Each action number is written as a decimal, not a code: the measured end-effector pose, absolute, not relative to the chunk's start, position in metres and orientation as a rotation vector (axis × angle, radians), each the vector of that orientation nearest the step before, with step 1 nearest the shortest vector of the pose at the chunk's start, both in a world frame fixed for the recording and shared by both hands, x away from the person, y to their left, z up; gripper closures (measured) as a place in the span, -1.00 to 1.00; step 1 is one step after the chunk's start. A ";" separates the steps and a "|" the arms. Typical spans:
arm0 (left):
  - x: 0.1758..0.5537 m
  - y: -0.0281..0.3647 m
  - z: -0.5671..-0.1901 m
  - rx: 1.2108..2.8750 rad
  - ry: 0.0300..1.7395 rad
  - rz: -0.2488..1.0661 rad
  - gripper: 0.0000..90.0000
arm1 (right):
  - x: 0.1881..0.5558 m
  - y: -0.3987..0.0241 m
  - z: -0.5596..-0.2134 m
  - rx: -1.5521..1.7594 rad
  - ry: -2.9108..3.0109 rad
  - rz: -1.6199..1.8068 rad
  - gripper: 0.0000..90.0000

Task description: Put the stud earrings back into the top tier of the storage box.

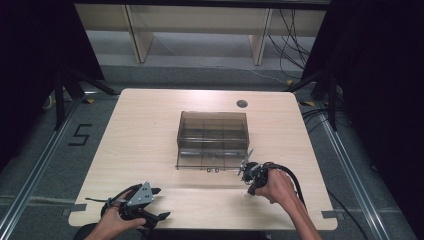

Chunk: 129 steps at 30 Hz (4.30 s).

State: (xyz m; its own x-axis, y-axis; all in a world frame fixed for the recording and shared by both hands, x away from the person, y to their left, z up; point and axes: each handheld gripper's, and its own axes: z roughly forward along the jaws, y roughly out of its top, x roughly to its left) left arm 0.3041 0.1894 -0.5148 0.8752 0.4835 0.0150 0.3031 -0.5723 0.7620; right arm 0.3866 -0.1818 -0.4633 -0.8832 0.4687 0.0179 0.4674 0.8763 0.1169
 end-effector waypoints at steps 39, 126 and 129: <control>0.305 0.190 -0.514 2.224 0.538 0.298 -0.63 | 0.377 -0.173 -0.425 0.651 3.068 0.101 0.93; 0.304 0.190 -0.514 2.211 0.561 0.275 -0.63 | 0.470 -0.127 -0.395 0.747 3.020 0.078 0.77; 0.305 0.191 -0.514 2.207 0.563 0.281 -0.63 | 0.462 -0.132 -0.382 0.729 2.997 0.131 0.73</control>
State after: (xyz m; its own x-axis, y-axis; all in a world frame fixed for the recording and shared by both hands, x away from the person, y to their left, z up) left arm 0.3047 0.1908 -0.5141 0.8750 0.4840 0.0120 0.3007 -0.5627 0.7701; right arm 0.4625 -0.1317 -0.3823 -0.8871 0.4605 -0.0330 0.4558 0.8850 0.0953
